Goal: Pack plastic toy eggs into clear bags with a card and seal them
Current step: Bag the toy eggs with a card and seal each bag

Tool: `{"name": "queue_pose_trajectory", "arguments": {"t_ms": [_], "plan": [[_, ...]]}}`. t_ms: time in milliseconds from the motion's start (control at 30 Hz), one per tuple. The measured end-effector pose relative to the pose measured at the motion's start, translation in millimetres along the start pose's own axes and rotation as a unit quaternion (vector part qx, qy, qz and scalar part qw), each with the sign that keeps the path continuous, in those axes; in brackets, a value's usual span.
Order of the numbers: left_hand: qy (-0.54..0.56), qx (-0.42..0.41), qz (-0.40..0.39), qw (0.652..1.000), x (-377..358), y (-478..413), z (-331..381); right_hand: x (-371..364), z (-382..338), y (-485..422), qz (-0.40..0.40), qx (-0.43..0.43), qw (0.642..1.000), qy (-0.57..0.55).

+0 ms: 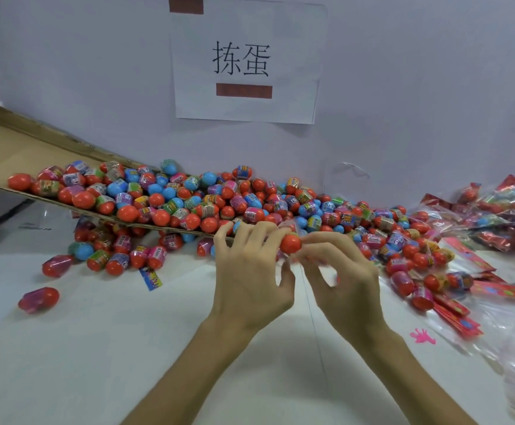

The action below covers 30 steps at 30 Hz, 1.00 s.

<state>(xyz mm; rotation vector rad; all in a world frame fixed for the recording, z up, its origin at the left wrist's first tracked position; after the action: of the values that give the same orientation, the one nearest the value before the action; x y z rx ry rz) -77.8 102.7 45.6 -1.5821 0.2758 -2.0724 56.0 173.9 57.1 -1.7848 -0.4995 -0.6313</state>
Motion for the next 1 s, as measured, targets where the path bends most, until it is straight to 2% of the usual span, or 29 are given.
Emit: {"name": "queue_pose_trajectory", "arguments": {"t_ms": [167,267,367,433,533,600,667,733,867,1000], "plan": [[0.001,0.031,0.007,0.999,3,-2,-8,-9,10,4,-0.070,-0.025,0.997,0.020],[0.007,0.043,0.008,0.999,4,-3,-10,-2,19,2,-0.025,-0.069,0.997,-0.029],[0.016,0.046,0.007,0.999,4,-3,-11,14,43,1,0.025,-0.152,0.986,-0.059],[0.017,0.045,0.008,0.999,4,-3,-10,17,66,4,-0.023,-0.234,0.971,-0.038],[0.016,0.040,0.015,0.999,4,-2,-8,8,96,21,-0.178,-0.348,0.920,0.029],[0.019,0.036,0.024,0.999,5,-2,-7,1,106,32,-0.256,-0.370,0.893,0.026],[0.024,0.030,0.036,0.999,5,-2,-6,-2,104,32,-0.269,-0.362,0.893,0.013],[0.028,0.023,0.047,0.998,4,-1,-5,1,98,25,-0.222,-0.334,0.916,-0.013],[0.033,0.013,0.057,0.998,4,-1,-4,23,67,3,-0.031,-0.224,0.963,-0.147],[0.028,0.010,0.054,0.998,1,0,-1,33,17,-3,0.090,-0.077,0.984,-0.135]]}}
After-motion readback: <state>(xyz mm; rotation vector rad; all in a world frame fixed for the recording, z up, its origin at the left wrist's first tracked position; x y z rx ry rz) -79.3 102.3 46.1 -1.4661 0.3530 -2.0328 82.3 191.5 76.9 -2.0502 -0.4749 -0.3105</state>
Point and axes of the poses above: each hand's wrist, its own y-axis away from the middle knuckle, its own x-axis out of the back of the hand, z = x × y, the point moved 4 cm from there along -y, towards the middle knuckle, and after that the axes turned 15 degrees about -z, right-handed, at the moved point
